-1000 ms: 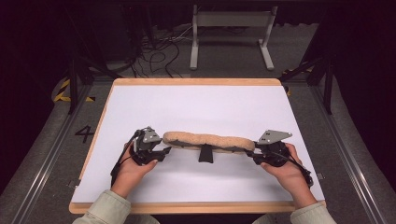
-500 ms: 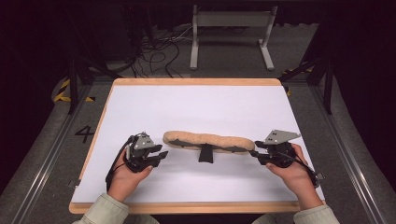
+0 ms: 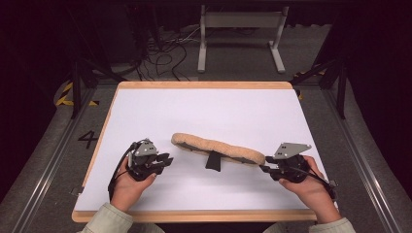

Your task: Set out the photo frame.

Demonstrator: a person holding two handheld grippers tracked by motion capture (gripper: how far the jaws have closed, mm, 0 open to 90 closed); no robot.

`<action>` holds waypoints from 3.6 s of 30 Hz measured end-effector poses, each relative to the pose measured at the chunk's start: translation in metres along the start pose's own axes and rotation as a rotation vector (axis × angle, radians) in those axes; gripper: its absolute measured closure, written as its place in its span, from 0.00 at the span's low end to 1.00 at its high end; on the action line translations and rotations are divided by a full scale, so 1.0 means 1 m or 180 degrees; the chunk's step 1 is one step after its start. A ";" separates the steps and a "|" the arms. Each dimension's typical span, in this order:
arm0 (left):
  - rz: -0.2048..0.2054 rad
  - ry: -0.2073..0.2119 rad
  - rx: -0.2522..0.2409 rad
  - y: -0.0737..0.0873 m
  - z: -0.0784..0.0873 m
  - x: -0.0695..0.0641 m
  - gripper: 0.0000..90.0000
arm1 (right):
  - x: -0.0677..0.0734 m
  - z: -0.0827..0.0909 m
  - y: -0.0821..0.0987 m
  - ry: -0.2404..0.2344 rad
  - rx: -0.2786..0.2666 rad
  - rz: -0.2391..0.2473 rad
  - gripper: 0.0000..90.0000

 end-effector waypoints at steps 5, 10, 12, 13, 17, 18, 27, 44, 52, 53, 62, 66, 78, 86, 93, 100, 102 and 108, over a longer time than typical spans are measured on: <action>-0.0008 0.0028 0.0021 0.000 -0.002 0.000 0.82 | 0.008 0.007 0.002 -0.0085 0.0032 0.0070 0.71; -0.0035 0.0068 0.0043 -0.001 -0.004 -0.002 0.83 | 0.018 0.014 0.006 -0.0235 0.0060 0.0141 0.72; -0.0027 0.0093 0.0047 -0.001 -0.006 -0.003 0.83 | 0.022 0.016 0.006 -0.0283 0.0072 0.0192 0.72; -0.0020 0.0104 0.0052 -0.002 -0.006 -0.003 0.83 | 0.024 0.017 0.007 -0.0302 0.0085 0.0215 0.72; -0.0028 0.0131 0.0068 -0.002 -0.007 -0.004 0.83 | 0.033 0.019 0.009 -0.0494 0.0171 0.0306 0.73; -0.0030 0.0140 0.0062 -0.002 -0.008 -0.004 0.83 | 0.036 0.018 0.010 -0.0530 0.0188 0.0353 0.73; -0.0043 0.0162 0.0051 -0.002 -0.008 -0.005 0.84 | 0.037 0.021 0.010 -0.0550 0.0245 0.0424 0.84; -0.0049 0.0179 0.0063 -0.002 -0.010 -0.007 0.85 | 0.017 0.001 0.015 -0.0053 0.0157 0.0036 1.00; -0.0076 0.0234 0.0072 -0.003 -0.012 -0.010 0.85 | 0.036 0.006 0.012 -0.0257 0.0163 0.0173 1.00; -0.0069 0.0239 0.0071 -0.003 -0.013 -0.011 0.85 | 0.039 0.007 0.011 -0.0295 0.0154 0.0214 1.00; -0.0111 0.0325 0.0076 -0.005 -0.016 -0.016 0.86 | 0.066 0.008 0.004 -0.0560 0.0130 0.0408 1.00; -0.0113 0.0435 0.0074 -0.006 -0.018 -0.021 0.87 | 0.075 0.006 0.000 -0.0638 0.0114 0.0475 1.00; -0.0151 0.0609 0.0118 -0.009 -0.031 -0.035 1.00 | 0.099 -0.001 -0.011 -0.0859 0.0026 0.0587 1.00; -0.0156 0.0815 0.0211 -0.012 -0.051 -0.050 1.00 | 0.106 -0.005 -0.015 -0.0904 -0.0009 0.0586 1.00; -0.0230 0.0907 0.0296 -0.016 -0.077 -0.061 1.00 | 0.091 -0.003 -0.010 -0.0788 -0.0026 0.0441 1.00; -0.0072 0.0843 0.0357 -0.016 -0.102 -0.065 1.00 | 0.086 -0.002 -0.006 -0.0735 -0.0012 0.0357 1.00; -0.0044 0.0789 0.0339 -0.016 -0.105 -0.064 1.00 | 0.085 -0.002 -0.005 -0.0722 -0.0012 0.0350 1.00; 0.0042 0.0660 0.0332 -0.015 -0.105 -0.057 1.00 | 0.085 -0.001 -0.006 -0.0717 -0.0016 0.0347 1.00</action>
Point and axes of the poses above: each handheld gripper's, and its own axes: z roughly backward along the jaws, y roughly out of its underside, x roughly to its left, the point moved 4 cm from there along -z, roughly forward along the jaws, and after that the axes turned 9 degrees about y, right-handed, at the moved point
